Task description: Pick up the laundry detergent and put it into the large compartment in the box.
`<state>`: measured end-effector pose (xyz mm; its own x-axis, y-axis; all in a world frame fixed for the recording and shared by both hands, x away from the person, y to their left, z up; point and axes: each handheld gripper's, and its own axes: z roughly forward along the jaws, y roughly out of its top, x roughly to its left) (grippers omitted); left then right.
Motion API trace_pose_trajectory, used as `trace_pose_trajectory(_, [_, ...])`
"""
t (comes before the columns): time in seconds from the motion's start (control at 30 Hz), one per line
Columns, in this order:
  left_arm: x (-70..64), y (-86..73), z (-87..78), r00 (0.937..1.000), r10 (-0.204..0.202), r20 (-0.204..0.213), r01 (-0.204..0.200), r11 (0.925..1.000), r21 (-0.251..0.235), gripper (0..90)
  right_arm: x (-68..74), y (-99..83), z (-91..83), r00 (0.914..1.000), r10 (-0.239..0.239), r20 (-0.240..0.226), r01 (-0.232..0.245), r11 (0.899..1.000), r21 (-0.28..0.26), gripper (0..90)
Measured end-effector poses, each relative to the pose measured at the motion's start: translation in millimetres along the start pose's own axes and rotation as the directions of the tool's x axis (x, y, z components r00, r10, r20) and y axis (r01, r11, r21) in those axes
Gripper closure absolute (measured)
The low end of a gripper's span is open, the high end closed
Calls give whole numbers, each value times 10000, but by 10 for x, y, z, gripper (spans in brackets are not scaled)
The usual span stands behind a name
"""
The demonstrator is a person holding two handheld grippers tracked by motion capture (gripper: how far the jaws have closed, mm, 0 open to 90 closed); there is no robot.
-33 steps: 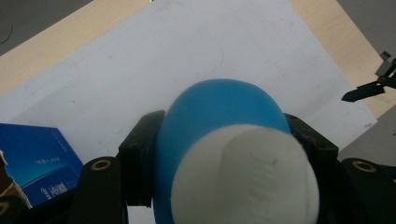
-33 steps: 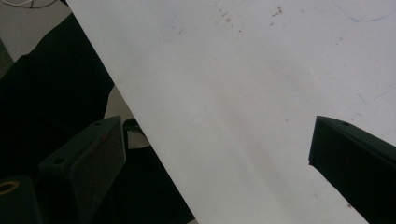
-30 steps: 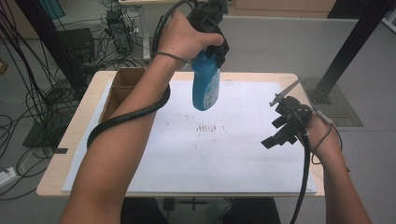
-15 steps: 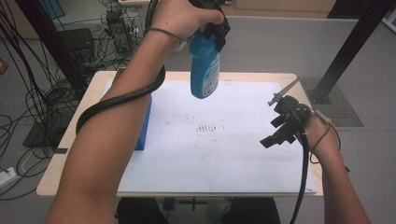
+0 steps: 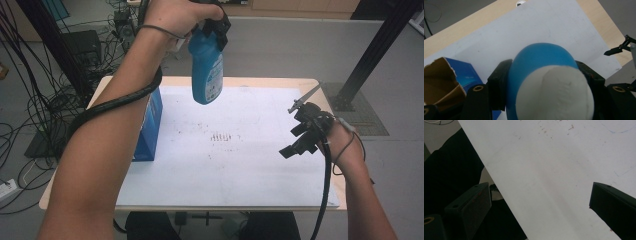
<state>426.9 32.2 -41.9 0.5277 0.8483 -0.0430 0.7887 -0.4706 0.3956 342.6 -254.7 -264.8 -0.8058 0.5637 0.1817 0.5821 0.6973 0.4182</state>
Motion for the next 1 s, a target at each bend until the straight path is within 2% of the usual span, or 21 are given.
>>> trace_pose_trajectory(0.2, [197,-91,-53,9985,-478,-266,476,9988,-88,375,15,22,-2,10000,-72,21,72,10000,-23,35])
trace_pose_trajectory(0.37, [362,-180,-107,9933,-1013,-562,1006,9948,-145,375,31,52,18,9999,-153,33,153,9999,26,35])
trace_pose_trajectory(0.5, [512,-254,-150,9903,-1189,-723,1184,9929,-116,375,45,79,34,9997,-244,8,244,9997,48,35])
trace_pose_trajectory(0.53, [571,-290,-167,9856,-1493,-795,1483,9888,-184,375,51,90,38,9997,-226,32,226,9997,53,35])
trace_pose_trajectory(0.63, [639,-322,-184,9828,-1636,-858,1625,9865,-188,375,55,101,41,9997,-249,39,248,9997,89,36])
trace_pose_trajectory(0.73, [745,-368,-216,9767,-1929,-945,1916,9812,-228,375,51,111,39,9995,-297,56,297,9995,87,35])
trace_pose_trajectory(1.0, [1016,-503,-297,9535,-2588,-1546,2567,9659,-337,375,50,130,54,9995,-301,22,301,9995,102,35])
